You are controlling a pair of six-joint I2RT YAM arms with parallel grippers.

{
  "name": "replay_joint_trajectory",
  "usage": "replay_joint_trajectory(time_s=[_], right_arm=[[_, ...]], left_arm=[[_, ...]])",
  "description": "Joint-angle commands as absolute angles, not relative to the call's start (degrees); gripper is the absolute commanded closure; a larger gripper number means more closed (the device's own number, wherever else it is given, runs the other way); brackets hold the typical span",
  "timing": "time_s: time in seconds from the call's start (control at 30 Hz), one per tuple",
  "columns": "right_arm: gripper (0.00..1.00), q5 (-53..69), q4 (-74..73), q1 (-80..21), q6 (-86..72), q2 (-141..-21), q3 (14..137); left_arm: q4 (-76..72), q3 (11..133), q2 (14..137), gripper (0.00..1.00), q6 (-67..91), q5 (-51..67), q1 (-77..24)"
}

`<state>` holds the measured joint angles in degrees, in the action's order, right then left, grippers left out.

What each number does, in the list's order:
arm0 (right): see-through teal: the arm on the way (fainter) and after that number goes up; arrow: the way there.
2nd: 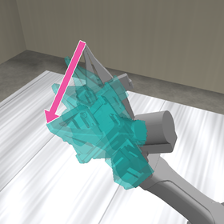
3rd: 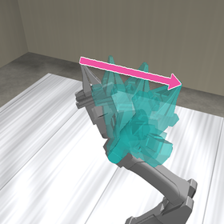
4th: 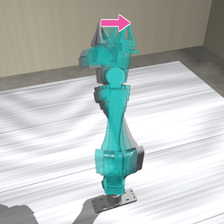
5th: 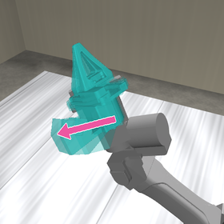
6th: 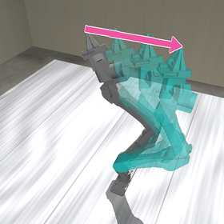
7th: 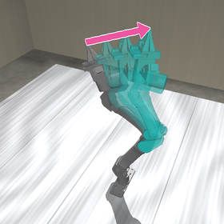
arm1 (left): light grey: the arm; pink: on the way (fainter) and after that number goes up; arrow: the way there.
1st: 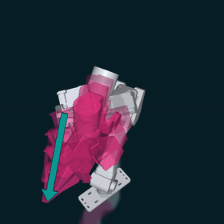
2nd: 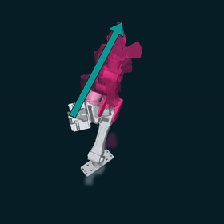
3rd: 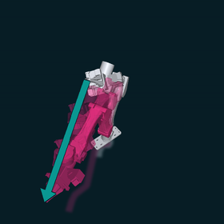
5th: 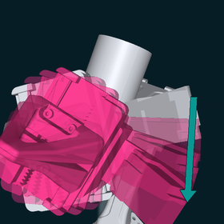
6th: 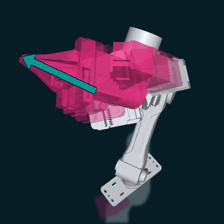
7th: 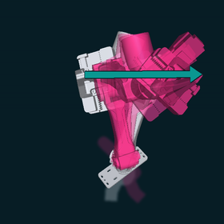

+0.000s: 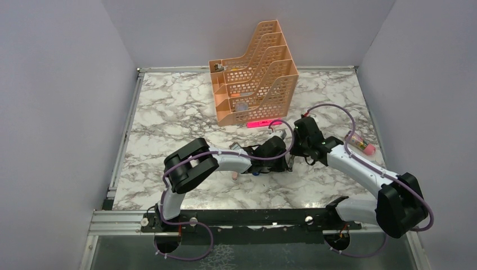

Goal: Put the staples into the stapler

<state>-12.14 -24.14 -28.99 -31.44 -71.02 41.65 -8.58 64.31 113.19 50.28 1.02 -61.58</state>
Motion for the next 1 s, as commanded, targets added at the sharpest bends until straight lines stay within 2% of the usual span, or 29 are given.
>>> replay_joint_trajectory(time_s=[0.0, 0.57, 0.97], right_arm=[[0.74, -3.3, -29.1, -29.1, -34.3, -69.4, 39.0], [0.71, 4.3, -34.1, -29.2, -37.3, -63.7, 33.2], [0.54, 1.2, -34.0, -29.2, -39.9, -61.5, 34.8]], left_arm=[[-6.5, 65.1, 116.8, 1.0, 48.6, -1.1, -61.6], [-6.9, 65.6, 117.2, 1.0, 47.5, -1.0, -61.6], [-7.1, 64.6, 115.6, 0.95, 46.7, -0.9, -61.6]])
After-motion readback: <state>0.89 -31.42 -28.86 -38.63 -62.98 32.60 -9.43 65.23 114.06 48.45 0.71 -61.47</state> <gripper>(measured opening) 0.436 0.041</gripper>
